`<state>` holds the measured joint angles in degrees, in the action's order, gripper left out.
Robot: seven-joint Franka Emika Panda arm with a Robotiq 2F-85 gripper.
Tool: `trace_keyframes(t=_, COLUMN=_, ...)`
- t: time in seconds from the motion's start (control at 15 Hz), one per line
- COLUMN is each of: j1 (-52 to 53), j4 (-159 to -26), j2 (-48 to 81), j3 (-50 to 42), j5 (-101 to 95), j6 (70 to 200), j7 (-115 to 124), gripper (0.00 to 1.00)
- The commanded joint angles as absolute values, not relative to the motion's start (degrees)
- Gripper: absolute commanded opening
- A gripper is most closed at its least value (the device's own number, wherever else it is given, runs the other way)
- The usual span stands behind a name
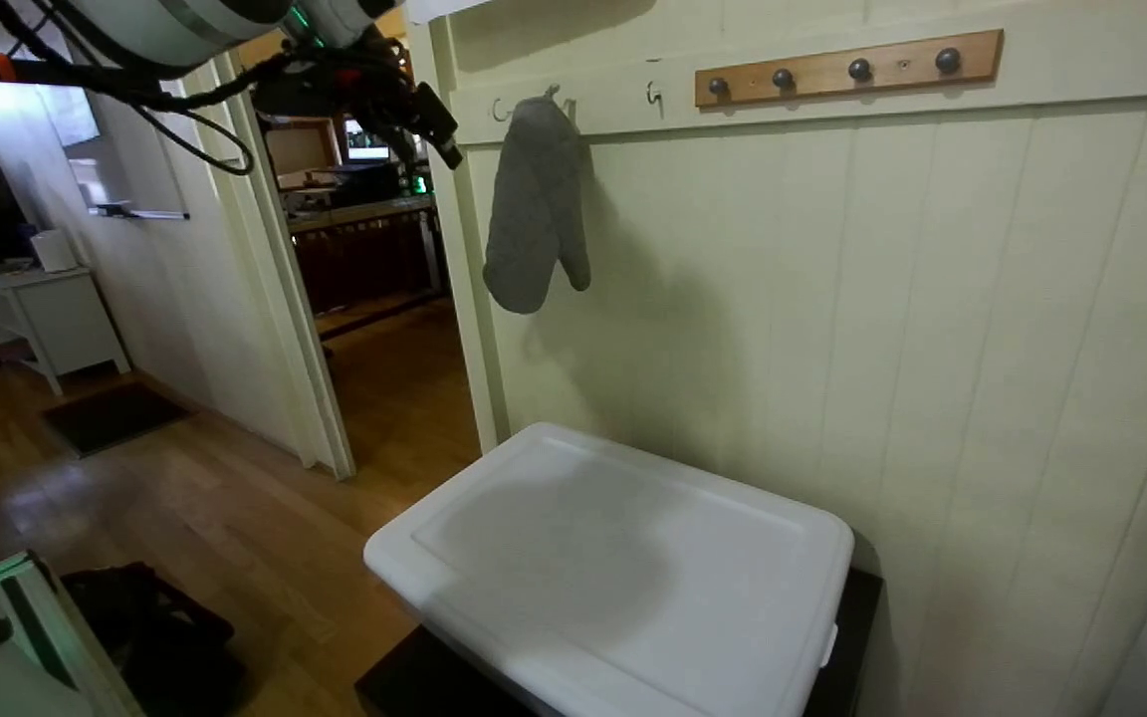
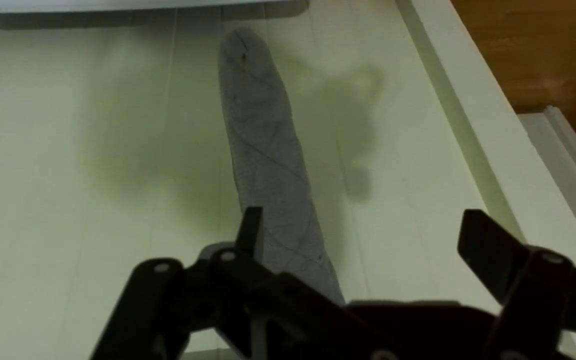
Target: Move the glove from the hook on the left to the hook on the right
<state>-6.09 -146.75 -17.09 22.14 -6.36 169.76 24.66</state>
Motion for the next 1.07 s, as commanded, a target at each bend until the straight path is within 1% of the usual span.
trace_keyframes(t=0.0, j1=-16.65, j4=-139.83, j2=-9.04, j3=30.41, j5=-16.33, j6=171.89, j7=33.09, gripper=1.0)
trace_keyframes(t=0.07, j1=-11.42, j4=-143.62, j2=-13.02, j3=26.41, j5=-11.62, j6=171.29, j7=28.64, gripper=1.0)
trace_keyframes(t=0.2, j1=-15.11, j4=-140.99, j2=-10.23, j3=28.93, j5=-14.41, j6=171.3, j7=30.78, gripper=1.0)
trace_keyframes(t=0.6, j1=-17.71, j4=-139.27, j2=-7.83, j3=30.54, j5=-17.39, j6=172.45, j7=32.17, gripper=1.0)
trace_keyframes(t=1.0, j1=-21.93, j4=-135.57, j2=-4.53, j3=33.9, j5=-28.15, j6=170.33, j7=35.67, gripper=1.0)
